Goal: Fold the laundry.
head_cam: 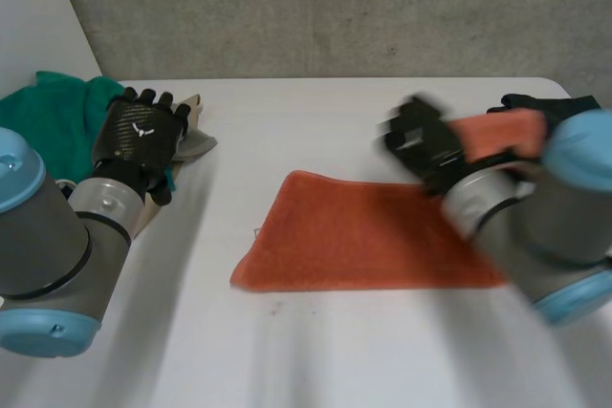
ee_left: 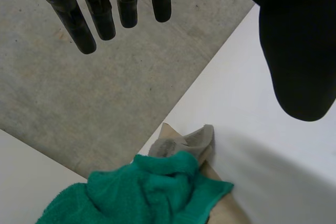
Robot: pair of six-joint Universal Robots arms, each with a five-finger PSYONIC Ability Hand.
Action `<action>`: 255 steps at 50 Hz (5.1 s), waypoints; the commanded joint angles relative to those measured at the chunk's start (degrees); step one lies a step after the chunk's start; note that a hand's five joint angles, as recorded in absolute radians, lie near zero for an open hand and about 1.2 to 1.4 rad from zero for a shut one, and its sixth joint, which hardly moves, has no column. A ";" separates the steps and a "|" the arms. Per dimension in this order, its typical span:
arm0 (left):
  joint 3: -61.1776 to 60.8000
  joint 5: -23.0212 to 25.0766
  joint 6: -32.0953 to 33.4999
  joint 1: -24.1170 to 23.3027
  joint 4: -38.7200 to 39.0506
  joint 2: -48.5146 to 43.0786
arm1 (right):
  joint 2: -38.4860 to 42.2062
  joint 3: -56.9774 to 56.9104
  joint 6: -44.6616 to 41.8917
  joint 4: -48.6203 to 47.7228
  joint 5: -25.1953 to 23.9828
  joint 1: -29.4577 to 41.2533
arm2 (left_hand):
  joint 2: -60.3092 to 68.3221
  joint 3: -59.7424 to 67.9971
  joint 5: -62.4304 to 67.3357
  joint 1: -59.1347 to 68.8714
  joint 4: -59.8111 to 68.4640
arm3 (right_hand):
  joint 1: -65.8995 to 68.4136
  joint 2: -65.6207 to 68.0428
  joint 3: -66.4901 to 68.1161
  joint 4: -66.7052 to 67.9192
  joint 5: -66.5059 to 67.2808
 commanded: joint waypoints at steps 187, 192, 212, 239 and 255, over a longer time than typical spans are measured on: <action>3.31 4.73 -20.09 -8.95 1.55 5.24 | -9.80 8.77 52.33 3.03 3.20 9.49 | 0.51 0.10 -0.31 1.46 0.76 | -54.01 -57.37 -58.29 -58.76 -56.87; 9.37 2.80 -21.76 -15.45 0.50 -1.08 | -11.12 8.42 58.84 11.82 2.94 -0.62 | 0.68 0.27 -0.15 1.62 0.93 | -54.01 -57.37 -58.29 -58.76 -56.87; 28.98 -11.27 -22.29 -26.89 -13.31 -27.37 | 0.12 1.57 60.17 16.75 2.32 -6.35 | 0.17 -0.24 -0.65 1.12 0.43 | -54.01 -57.37 -58.29 -58.76 -56.87; 19.84 -15.40 -15.53 -23.02 -16.03 -26.05 | 12.17 -5.56 51.74 16.67 6.27 2.35 | 0.67 0.27 -0.15 1.62 0.93 | -54.01 -57.37 -58.29 -58.76 -56.87; 23.44 4.53 -15.70 -17.67 -16.03 -12.17 | -3.65 9.11 43.39 6.39 9.97 9.12 | 1.01 0.61 0.19 1.96 1.27 | -54.01 -57.37 -58.29 -58.76 -56.87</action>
